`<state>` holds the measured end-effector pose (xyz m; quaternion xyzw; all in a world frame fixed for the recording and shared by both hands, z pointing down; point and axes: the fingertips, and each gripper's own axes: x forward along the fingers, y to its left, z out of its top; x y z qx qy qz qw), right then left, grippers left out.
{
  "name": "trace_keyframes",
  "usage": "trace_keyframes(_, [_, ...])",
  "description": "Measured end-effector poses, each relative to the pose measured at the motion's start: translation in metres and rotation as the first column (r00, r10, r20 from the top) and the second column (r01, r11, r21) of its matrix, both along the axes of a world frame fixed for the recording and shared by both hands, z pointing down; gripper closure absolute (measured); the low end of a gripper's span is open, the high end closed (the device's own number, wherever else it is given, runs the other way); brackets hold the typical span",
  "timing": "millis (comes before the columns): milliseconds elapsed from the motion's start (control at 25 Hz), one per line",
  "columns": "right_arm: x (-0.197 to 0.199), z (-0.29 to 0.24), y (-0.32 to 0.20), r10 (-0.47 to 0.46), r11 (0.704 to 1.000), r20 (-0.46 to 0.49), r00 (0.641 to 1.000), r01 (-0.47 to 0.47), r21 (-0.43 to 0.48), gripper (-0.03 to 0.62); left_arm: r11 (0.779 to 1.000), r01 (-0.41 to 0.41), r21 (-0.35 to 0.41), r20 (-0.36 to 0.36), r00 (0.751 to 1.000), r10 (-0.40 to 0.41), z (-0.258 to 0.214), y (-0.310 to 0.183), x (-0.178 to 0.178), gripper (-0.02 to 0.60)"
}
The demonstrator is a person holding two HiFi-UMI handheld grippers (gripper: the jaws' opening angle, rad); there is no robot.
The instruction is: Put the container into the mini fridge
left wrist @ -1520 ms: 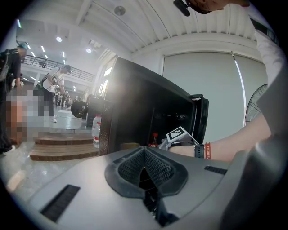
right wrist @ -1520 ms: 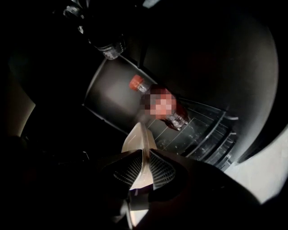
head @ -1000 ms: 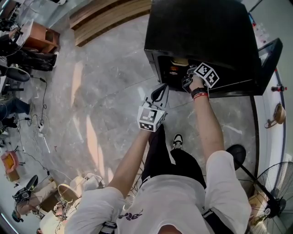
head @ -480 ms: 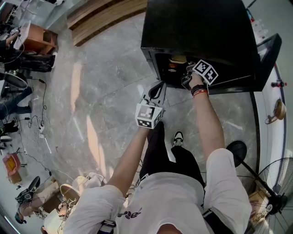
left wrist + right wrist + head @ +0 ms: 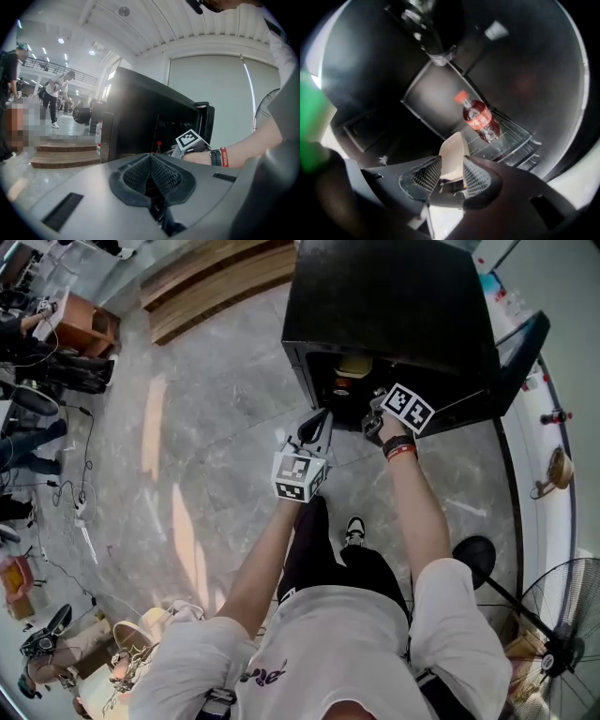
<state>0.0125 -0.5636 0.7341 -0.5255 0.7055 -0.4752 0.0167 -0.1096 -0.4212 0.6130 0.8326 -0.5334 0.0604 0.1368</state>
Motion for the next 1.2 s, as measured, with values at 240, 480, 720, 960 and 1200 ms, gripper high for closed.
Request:
trace_keyframes(240, [0.002, -0.040, 0.044, -0.068, 0.997, -0.028, 0.997, 0.069, 0.036, 0.442, 0.999, 0.036, 0.012, 0.015, 0.999, -0.036, -0.030, 0.020, 0.003, 0.563])
trace_keyframes(480, [0.002, -0.073, 0.082, -0.113, 0.992, -0.048, 0.992, 0.115, 0.059, 0.444, 0.999, 0.043, 0.024, 0.004, 0.999, -0.043, -0.058, 0.038, 0.004, 0.563])
trace_keyframes(720, [0.010, -0.107, 0.126, -0.153, 0.981, -0.090, 0.984, 0.162, 0.103, 0.447, 0.998, 0.058, 0.038, 0.008, 0.998, -0.059, -0.079, 0.062, 0.012, 0.563])
trace_keyframes(960, [0.033, -0.146, 0.169, -0.163, 0.969, -0.157, 0.974, 0.188, 0.162, 0.456, 0.996, 0.075, 0.053, 0.001, 0.997, -0.076, -0.101, 0.089, 0.022, 0.563])
trace_keyframes(1200, [0.045, -0.175, 0.211, -0.184, 0.947, -0.198, 0.963, 0.227, 0.225, 0.466, 0.994, 0.072, 0.078, 0.003, 0.997, -0.072, -0.119, 0.117, 0.033, 0.563])
